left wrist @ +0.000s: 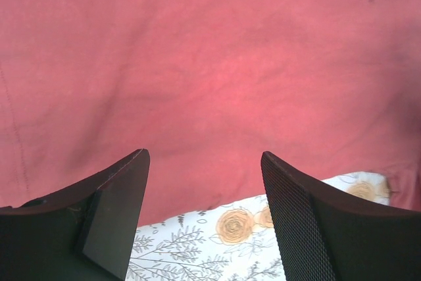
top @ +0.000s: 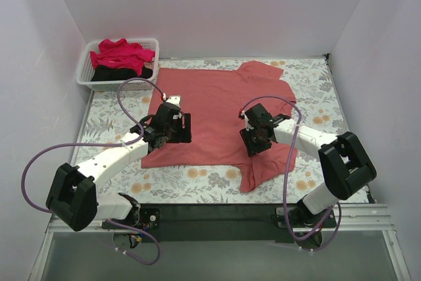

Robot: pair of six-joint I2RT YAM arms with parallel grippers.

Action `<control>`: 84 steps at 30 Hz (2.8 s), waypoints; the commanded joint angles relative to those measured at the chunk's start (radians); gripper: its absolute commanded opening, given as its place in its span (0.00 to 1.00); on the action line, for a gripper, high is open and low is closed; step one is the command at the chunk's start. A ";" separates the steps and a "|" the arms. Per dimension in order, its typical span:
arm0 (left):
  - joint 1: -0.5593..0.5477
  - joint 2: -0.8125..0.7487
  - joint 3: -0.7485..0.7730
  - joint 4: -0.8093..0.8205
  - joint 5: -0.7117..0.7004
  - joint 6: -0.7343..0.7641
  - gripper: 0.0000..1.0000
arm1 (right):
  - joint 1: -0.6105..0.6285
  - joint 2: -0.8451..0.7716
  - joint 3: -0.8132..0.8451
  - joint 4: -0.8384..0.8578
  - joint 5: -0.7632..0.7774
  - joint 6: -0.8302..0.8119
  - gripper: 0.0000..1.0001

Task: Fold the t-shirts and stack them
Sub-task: Flatten the tshirt out

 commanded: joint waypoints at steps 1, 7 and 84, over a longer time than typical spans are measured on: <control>0.008 -0.028 -0.032 -0.005 -0.059 0.015 0.67 | 0.017 0.023 0.038 -0.005 0.053 -0.012 0.46; 0.008 -0.030 -0.046 -0.005 -0.083 0.012 0.68 | 0.034 0.043 0.054 -0.046 0.072 -0.006 0.27; 0.445 -0.155 -0.378 -0.223 0.222 -0.621 0.30 | -0.843 -0.438 -0.499 0.173 -0.134 0.327 0.80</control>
